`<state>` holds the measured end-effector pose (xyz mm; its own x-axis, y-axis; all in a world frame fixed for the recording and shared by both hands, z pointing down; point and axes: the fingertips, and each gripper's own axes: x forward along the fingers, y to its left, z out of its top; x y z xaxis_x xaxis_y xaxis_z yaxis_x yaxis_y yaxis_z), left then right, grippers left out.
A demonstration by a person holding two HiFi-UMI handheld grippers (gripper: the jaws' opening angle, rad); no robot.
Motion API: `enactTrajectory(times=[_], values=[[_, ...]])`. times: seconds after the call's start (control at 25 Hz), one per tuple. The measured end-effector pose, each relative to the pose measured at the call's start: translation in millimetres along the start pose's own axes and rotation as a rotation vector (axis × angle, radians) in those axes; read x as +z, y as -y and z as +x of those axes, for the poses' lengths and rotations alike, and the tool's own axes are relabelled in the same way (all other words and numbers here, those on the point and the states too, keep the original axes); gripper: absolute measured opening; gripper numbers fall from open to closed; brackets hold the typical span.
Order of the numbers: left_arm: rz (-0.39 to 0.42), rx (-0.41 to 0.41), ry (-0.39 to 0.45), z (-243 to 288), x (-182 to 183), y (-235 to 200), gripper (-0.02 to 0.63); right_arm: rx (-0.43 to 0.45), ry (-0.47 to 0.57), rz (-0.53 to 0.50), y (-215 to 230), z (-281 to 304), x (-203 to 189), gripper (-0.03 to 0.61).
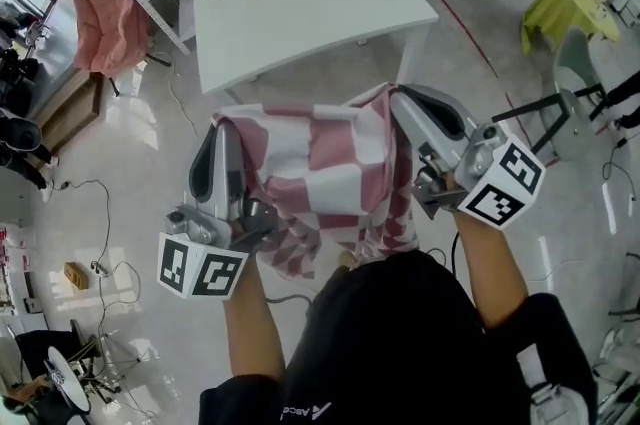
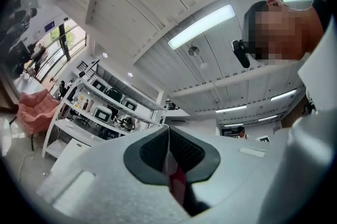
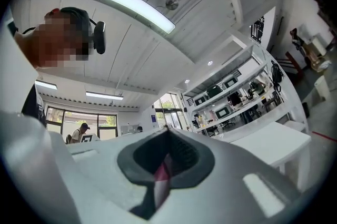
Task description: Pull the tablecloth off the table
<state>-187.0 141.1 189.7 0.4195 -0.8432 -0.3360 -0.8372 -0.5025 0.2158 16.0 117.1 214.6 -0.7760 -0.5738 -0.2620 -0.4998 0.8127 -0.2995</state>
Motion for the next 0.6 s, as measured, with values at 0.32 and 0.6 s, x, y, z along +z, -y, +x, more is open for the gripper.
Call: enactTrajectory(times=[0.32, 0.6], values=[[-0.019, 0.052, -0.002, -6, -7, -4, 0.012, 0.011, -0.013, -0.018, 7, -4, -2, 0.002], [-0.009, 0.075, -0.005, 11, -15, 15, 0.012, 0.021, -0.008, -0.044, 29, -17, 15, 0.002]])
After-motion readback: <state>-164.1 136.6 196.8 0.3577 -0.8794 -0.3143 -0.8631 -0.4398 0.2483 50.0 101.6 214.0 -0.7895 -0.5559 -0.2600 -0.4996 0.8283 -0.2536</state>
